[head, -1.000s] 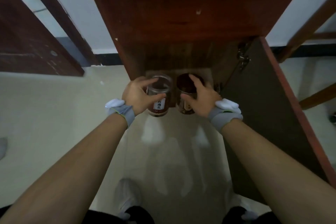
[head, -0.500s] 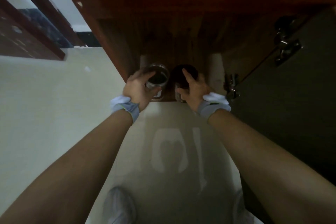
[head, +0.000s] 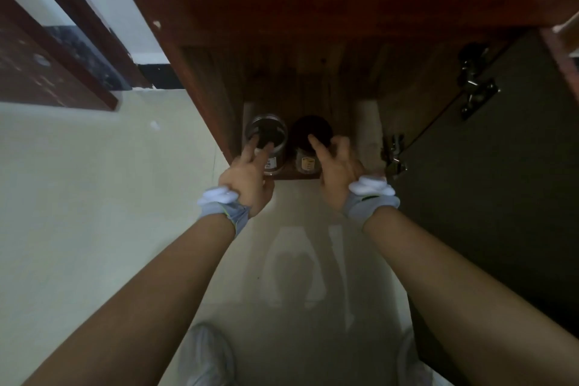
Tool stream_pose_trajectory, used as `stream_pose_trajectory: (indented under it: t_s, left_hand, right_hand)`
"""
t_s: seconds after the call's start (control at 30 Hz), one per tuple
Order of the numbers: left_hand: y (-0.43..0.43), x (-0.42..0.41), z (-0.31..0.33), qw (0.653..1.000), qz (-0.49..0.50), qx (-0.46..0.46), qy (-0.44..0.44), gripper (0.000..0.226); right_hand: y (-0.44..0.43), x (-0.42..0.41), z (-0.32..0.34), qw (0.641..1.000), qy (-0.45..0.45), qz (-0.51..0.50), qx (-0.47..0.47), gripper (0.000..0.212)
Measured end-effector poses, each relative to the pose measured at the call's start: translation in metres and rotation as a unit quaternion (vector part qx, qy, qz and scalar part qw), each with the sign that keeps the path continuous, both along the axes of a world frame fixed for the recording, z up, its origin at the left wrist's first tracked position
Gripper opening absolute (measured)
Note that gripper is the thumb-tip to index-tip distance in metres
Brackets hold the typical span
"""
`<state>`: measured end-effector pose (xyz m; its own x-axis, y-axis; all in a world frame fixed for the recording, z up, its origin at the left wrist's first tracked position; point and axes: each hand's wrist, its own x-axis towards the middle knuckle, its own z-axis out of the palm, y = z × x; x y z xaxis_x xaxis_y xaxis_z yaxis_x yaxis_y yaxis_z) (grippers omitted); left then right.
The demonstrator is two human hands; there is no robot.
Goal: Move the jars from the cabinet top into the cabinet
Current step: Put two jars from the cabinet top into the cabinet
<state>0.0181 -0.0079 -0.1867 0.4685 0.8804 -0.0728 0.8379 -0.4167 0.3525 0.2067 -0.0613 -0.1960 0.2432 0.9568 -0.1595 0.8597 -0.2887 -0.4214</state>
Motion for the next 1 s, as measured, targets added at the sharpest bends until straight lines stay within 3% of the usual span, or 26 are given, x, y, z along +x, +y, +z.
stream_pose_trajectory:
  t_s: [0.17,0.37,0.87,1.0]
  left_hand:
    - [0.004,-0.001,0.001,0.997,-0.003,-0.040,0.061,0.078]
    - [0.027,0.003,0.008,0.992,0.057,-0.094,0.058,0.088]
    - [0.053,0.016,-0.009,0.989,0.090,-0.095,0.062,0.090]
    - [0.051,0.010,-0.008,0.995,0.071,-0.064,0.041,0.088]
  right_hand:
    - [0.008,-0.004,0.002,0.994,-0.081,0.053,-0.059,0.075]
    - [0.040,-0.005,0.005,0.989,-0.074,0.059,-0.117,0.088]
    - [0.068,-0.018,-0.005,0.992,-0.040,0.060,-0.101,0.096]
    - [0.064,-0.014,-0.003,0.996,-0.005,0.056,-0.063,0.088]
